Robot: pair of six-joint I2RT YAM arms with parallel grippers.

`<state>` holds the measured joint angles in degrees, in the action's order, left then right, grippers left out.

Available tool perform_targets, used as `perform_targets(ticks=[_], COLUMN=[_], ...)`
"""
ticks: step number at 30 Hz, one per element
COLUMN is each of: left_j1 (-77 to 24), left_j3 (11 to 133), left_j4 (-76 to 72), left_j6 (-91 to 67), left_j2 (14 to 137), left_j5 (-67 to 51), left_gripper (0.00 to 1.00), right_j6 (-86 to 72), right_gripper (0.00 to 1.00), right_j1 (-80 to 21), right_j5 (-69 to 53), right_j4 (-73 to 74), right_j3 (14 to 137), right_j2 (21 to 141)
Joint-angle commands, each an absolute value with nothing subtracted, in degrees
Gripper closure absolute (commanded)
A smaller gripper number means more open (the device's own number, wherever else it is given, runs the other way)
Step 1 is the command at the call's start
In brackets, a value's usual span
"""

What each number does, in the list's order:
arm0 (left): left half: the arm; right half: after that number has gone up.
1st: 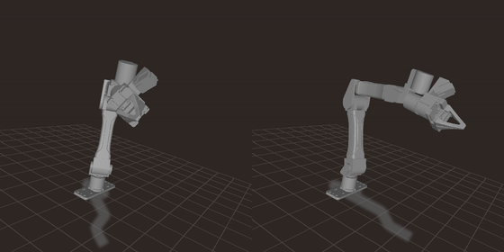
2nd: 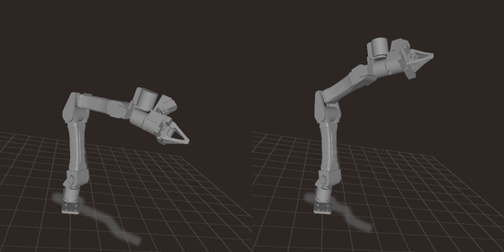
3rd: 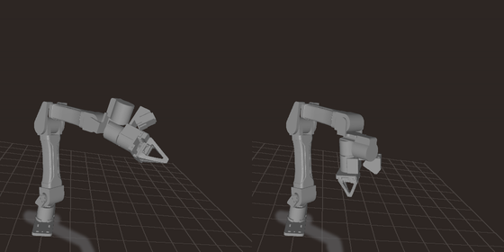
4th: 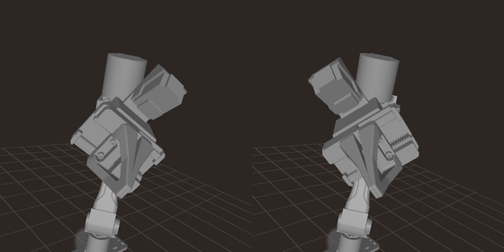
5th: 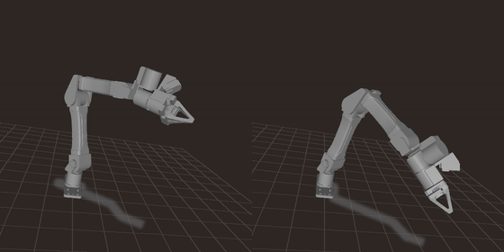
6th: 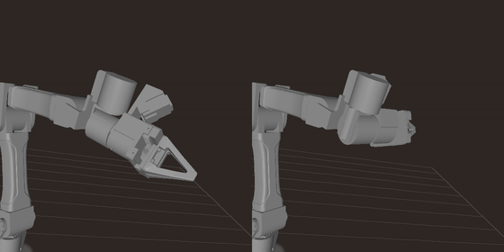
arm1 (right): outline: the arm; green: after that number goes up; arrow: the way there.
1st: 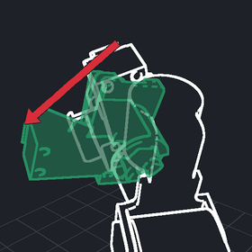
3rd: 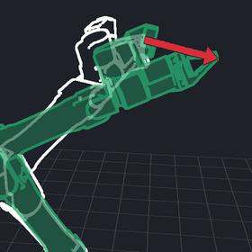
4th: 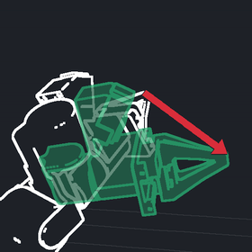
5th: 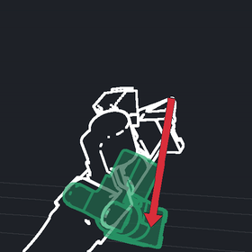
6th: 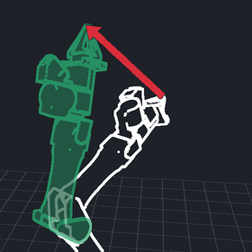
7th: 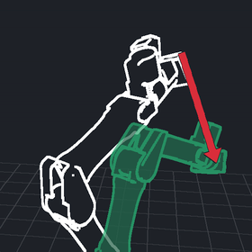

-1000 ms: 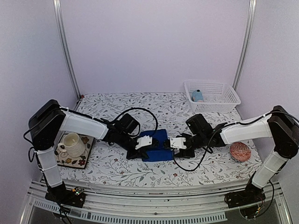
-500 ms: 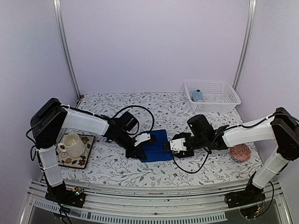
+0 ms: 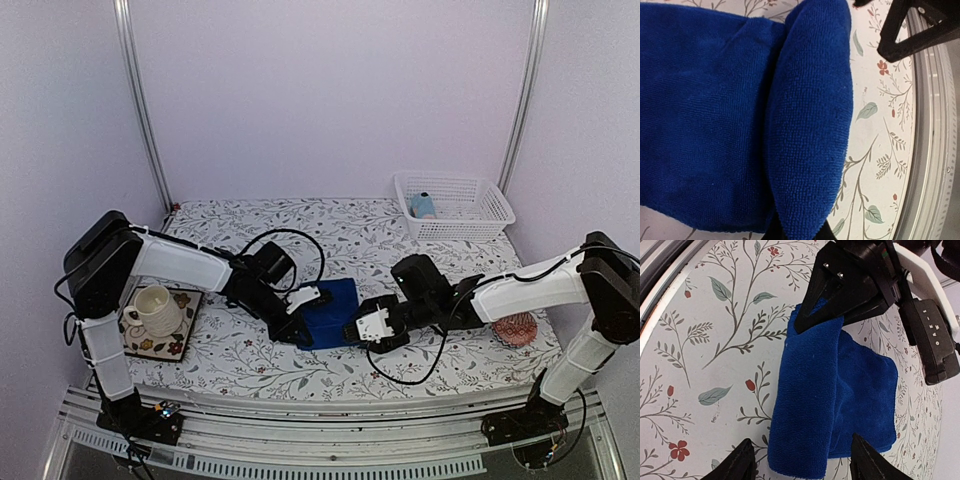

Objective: Roll the towels
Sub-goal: Roll the towel at the center of the board.

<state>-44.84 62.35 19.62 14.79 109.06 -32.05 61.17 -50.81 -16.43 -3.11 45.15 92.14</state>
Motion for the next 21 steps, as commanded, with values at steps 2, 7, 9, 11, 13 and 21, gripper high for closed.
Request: perform_targets(ticks=[2, 7, 9, 11, 13, 21], left_j1=[-44.9, -44.5, -44.3, -44.0, -43.8, -42.7], left_j3=[61.1, 61.9, 61.9, 62.1, 62.4, 62.8], left_j4=[22.5, 22.8, 22.7, 23.1, 23.7, 25.6], left_j6=[12.6, 12.1, 12.0, 12.1, 12.3, 12.0], left_j2=[111.2, 114.6, 115.1, 115.5, 116.0, 117.9], left_j5=[-35.4, -39.3, -40.1, -40.9, -41.9, -44.3], left_gripper=[1.00, 1.00, 1.00, 0.99, 0.98, 0.95], right_j6=[60.8, 59.8, 59.8, 59.6, 59.2, 58.8], right_gripper=[0.35, 0.36, 0.38, 0.42, 0.45, 0.58], right_j1=[-53.4, -54.9, -55.4, -55.6, -55.7, -56.4], right_j5=[-13.6, -10.0, -8.6, -6.8, -6.0, -3.9], right_j4=[-6.3, -10.1, -11.8, -12.9, -13.4, -16.3], right_j3=[45.4, 44.6, 44.5, 44.9, 45.1, 43.7], right_j2=[94.8, 97.7, 98.6, 99.8, 100.7, 102.9])
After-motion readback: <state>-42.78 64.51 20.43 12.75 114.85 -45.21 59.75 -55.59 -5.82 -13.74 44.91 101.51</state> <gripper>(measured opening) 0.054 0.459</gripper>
